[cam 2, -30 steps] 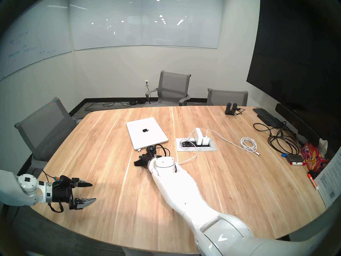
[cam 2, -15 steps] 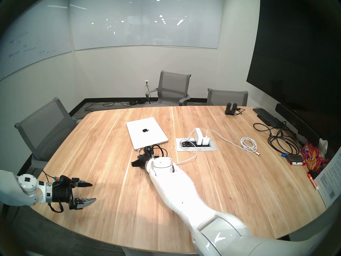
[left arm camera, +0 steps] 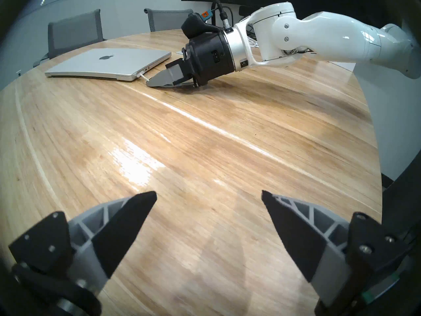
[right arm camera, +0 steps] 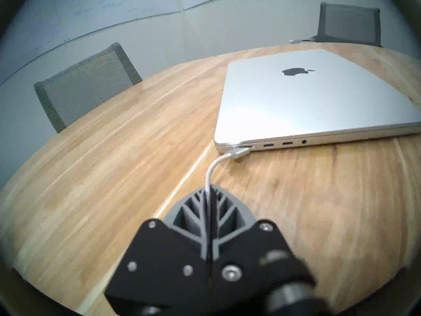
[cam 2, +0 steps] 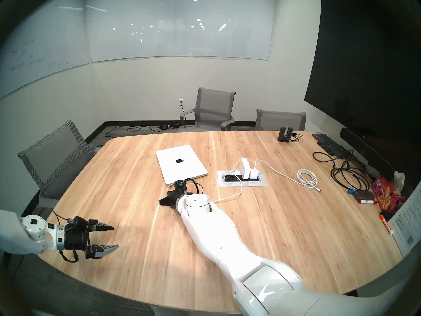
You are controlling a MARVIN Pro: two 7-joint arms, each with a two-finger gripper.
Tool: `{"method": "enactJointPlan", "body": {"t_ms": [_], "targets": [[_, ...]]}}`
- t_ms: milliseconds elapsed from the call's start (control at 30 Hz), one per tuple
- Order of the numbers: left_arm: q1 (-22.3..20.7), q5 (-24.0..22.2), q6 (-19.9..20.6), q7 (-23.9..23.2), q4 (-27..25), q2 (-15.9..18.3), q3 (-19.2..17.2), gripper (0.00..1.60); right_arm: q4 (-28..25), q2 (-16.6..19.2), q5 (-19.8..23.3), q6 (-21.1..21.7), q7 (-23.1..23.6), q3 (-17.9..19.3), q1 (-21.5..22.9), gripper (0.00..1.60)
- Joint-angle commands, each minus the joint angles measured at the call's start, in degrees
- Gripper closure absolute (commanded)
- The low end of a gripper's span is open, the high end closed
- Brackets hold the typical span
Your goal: Plug the charging cable into the port of a MacBook
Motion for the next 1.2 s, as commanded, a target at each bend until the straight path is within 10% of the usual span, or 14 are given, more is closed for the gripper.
{"method": "enactJointPlan", "body": {"t_ms": [0, 1167], "targets": [[-0.34, 0.00, -0.07, 0.03, 0.02, -0.06, -0.34, 0.00, -0.81, 0.64, 0.08, 2.51, -0.67, -0.32, -2.11, 1.56], [-0.34, 0.00, -0.07, 0.03, 0.02, -0.06, -0.34, 0.00, -9.32, 3.47, 4.50, 6.82, -2.20, 2.19, -6.01, 1.60]]}}
